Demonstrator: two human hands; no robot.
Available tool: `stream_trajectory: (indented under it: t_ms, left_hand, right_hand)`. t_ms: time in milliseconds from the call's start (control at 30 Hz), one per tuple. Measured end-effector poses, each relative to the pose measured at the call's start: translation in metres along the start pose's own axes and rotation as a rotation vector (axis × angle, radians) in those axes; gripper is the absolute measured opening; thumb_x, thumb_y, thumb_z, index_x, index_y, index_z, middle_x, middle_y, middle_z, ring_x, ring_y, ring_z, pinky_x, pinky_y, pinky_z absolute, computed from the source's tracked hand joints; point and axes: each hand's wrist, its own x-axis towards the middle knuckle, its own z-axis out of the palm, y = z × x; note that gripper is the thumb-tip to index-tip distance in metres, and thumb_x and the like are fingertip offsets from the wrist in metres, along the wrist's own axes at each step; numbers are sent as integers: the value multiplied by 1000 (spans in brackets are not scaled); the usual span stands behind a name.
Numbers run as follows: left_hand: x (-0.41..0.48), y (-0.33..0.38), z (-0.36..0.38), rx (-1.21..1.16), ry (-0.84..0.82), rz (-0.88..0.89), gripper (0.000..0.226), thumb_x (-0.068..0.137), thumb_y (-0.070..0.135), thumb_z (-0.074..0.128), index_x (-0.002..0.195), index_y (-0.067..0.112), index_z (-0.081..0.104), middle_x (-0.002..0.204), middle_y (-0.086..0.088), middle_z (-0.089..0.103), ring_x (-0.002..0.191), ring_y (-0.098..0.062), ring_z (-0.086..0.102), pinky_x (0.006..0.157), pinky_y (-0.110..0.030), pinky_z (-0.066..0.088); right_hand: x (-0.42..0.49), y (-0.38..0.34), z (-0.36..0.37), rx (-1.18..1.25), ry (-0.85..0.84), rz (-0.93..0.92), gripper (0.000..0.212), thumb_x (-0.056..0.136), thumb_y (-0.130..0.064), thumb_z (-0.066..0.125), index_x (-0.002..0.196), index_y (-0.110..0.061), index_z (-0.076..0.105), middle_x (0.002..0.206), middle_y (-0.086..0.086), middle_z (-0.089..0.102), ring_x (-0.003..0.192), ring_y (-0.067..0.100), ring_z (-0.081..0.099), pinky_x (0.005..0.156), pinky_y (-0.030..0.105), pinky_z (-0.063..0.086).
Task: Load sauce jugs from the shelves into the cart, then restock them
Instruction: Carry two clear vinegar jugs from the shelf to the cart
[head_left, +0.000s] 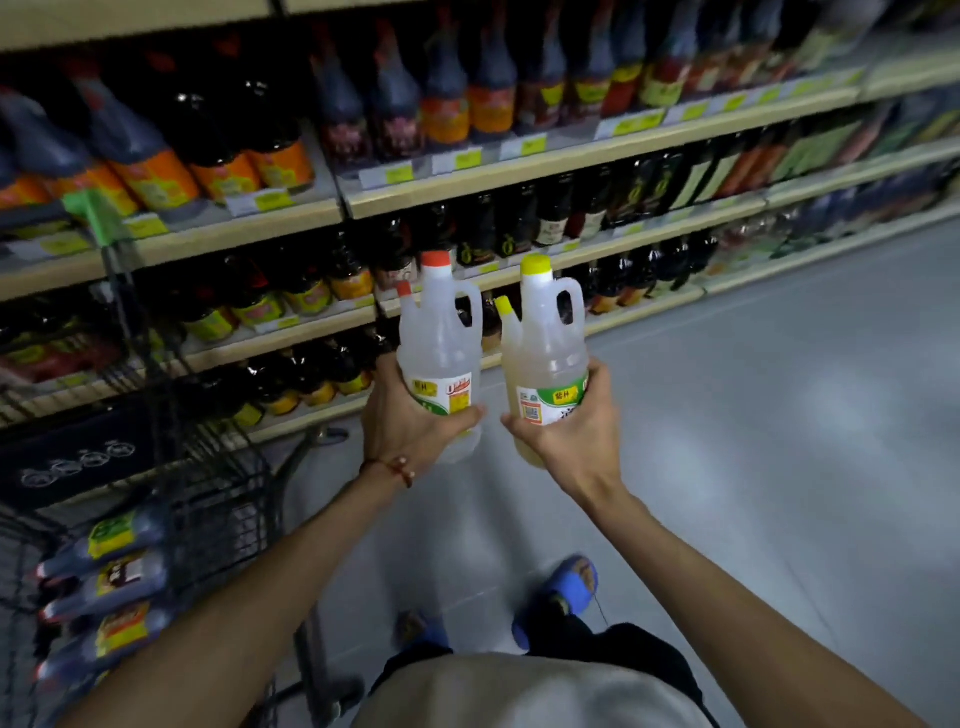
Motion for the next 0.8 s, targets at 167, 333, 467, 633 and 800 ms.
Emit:
stream_trajectory:
  t_ms: [167,333,467,633,800]
  left_hand:
    - [18,66,90,29,-27,56,92,49,46,96,120,20,44,107,14,56,92,-11,57,71,-26,44]
    - [34,131,186,7,-53,88,90,49,36,99,119,22,44,106,14,57,90,-8,57,66,-15,42]
    - [50,178,255,16,-97,118,88,47,37,99,114,22,44,104,14,60,88,-7,58,63,-13,39]
    - [76,236,330,47,-171,184,88,47,40,98,113,21,43,105,9,62,88,-11,61,61,-13,40]
    - [111,288,409,61,-204,233,90,43,51,94,110,26,41,107,6,66,93,-19,66,73,-38,55]
  right_hand:
    - [58,32,-85,-21,23,-11,85,57,-28,98,123,-30,45,109,-10,68,91,6,70,76,35,62]
    - [121,61,-174,-67,47,-56,88,55,-33,95,127,-32,44,114,-9,64,98,11,68,77,39,62]
    - [165,78,-234,-46,114,-42,88,57,-27,96,126,-32,42,113,-11,64,97,9,66,77,36,61]
    - [219,97,-301,-8,209,17,87,55,-26,96,122,-33,42,111,-9,65,94,9,68,76,36,61]
    - [288,116,-360,52,314,90,86,53,-23,99,120,-29,45,107,-11,67,91,5,68,75,33,61]
